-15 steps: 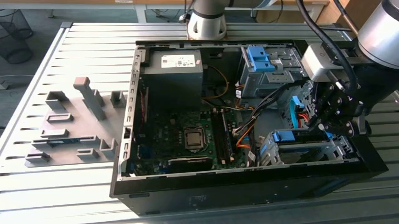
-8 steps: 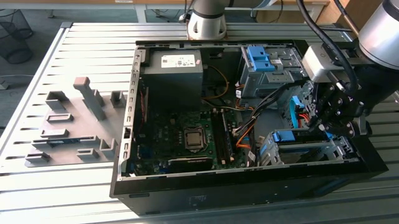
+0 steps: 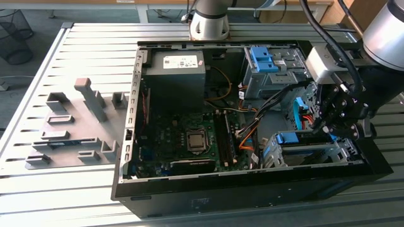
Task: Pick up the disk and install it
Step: 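Insert the first disk wire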
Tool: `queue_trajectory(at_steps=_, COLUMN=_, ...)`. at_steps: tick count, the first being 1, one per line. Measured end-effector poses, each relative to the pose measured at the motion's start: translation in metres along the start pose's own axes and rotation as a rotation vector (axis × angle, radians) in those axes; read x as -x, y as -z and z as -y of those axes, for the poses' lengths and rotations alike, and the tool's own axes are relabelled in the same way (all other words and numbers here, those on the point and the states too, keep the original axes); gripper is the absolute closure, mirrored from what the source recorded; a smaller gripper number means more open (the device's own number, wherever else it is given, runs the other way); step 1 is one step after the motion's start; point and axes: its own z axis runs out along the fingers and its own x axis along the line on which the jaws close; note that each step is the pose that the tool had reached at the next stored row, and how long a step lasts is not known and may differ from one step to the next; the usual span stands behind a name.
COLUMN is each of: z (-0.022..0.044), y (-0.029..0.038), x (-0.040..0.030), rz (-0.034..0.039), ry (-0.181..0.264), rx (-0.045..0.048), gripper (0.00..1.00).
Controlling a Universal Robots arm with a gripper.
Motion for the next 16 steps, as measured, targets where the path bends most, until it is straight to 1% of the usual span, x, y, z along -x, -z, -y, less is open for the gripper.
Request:
queue_trajectory(at_steps=5, z=-0.0003, y=-0.001, x=0.0, rz=0.0, ry=0.0, rx=0.0, gripper=0.84)
queue_trajectory(at_steps=11, z=-0.0004, y=-0.0039, x=-0.0001, rz=-0.0001, ry=0.0, rx=0.0001, gripper=0.84)
queue_trajectory(at_steps=16, z=-0.0004, y=-0.0042, x=-0.0001, rz=0.0, ry=0.0, rx=0.0, gripper=0.84)
